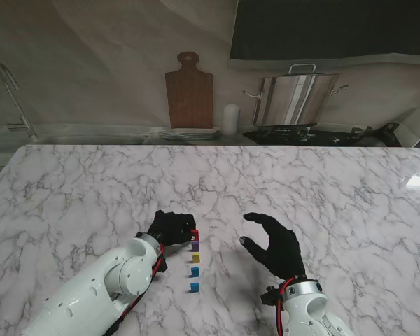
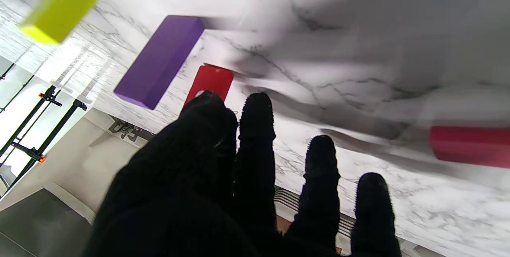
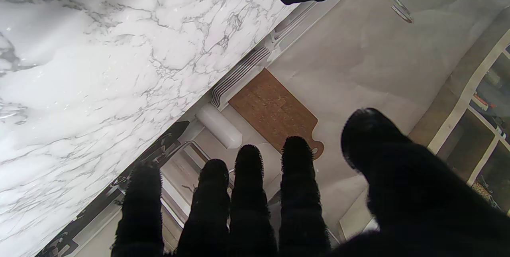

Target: Arrange dominoes in a row

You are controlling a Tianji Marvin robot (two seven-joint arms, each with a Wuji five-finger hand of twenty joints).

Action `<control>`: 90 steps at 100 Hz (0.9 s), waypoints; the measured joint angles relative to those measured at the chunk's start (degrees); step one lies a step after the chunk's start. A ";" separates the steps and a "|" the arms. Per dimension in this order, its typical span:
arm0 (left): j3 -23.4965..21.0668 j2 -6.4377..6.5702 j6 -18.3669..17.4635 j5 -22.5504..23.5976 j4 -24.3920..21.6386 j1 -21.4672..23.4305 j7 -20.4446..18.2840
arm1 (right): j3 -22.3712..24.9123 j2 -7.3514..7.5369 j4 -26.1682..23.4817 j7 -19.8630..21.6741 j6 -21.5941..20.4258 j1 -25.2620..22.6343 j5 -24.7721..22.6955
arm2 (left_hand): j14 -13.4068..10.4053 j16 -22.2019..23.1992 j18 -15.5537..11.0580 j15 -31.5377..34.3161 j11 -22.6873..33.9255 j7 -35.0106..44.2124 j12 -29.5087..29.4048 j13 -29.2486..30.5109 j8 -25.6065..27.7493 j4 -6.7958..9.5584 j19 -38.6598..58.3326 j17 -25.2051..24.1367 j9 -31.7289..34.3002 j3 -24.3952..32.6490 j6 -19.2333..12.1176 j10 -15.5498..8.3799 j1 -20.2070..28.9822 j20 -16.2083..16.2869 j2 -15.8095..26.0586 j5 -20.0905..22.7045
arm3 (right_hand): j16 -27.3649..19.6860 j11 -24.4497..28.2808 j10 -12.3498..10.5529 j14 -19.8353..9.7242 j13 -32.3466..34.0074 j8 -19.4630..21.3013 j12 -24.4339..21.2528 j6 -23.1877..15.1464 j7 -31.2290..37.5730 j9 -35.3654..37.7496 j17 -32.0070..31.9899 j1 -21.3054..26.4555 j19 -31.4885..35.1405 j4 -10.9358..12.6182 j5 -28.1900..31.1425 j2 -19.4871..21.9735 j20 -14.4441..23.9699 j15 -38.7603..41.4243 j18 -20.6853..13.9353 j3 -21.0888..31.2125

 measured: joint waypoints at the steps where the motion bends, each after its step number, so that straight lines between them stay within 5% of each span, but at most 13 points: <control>1: 0.00 0.00 0.00 0.00 0.00 0.00 0.00 | 0.00 0.00 0.00 0.00 0.00 0.00 0.00 | 0.01 0.00 0.00 -0.01 0.02 -0.02 0.01 0.00 -0.01 0.00 -0.06 0.00 -0.01 0.00 0.00 0.00 0.00 0.00 0.00 0.00 | 0.00 0.00 0.00 0.00 0.00 0.00 0.00 0.00 0.00 0.00 0.00 0.00 0.00 0.00 0.00 0.00 0.00 0.00 0.00 0.00; 32: 0.18 -0.05 0.01 -0.20 0.23 -0.09 0.93 | 0.04 0.00 0.00 0.03 0.00 -0.01 0.00 | 0.62 0.05 0.00 -0.14 2.88 0.21 1.29 0.00 0.36 0.00 -1.69 -0.01 -0.58 -5.14 -1.71 0.62 1.20 0.00 2.47 -0.12 | 0.00 0.00 0.00 0.00 0.00 0.00 0.00 0.00 0.00 0.00 0.00 0.00 0.00 0.00 0.00 0.00 0.00 0.00 0.00 0.00; 90: 0.22 0.00 0.23 0.94 0.30 -0.16 0.77 | 0.04 0.01 -0.02 0.06 0.00 -0.01 0.00 | 0.67 0.17 -0.01 -0.20 2.93 1.47 2.57 -0.62 0.22 0.01 -2.08 -0.01 -0.63 -5.19 -1.73 0.45 1.26 0.00 2.39 -0.25 | 0.00 0.00 0.00 0.00 0.00 0.00 0.00 0.00 0.00 0.00 0.01 0.00 0.00 0.00 0.00 0.00 0.00 0.00 0.00 0.00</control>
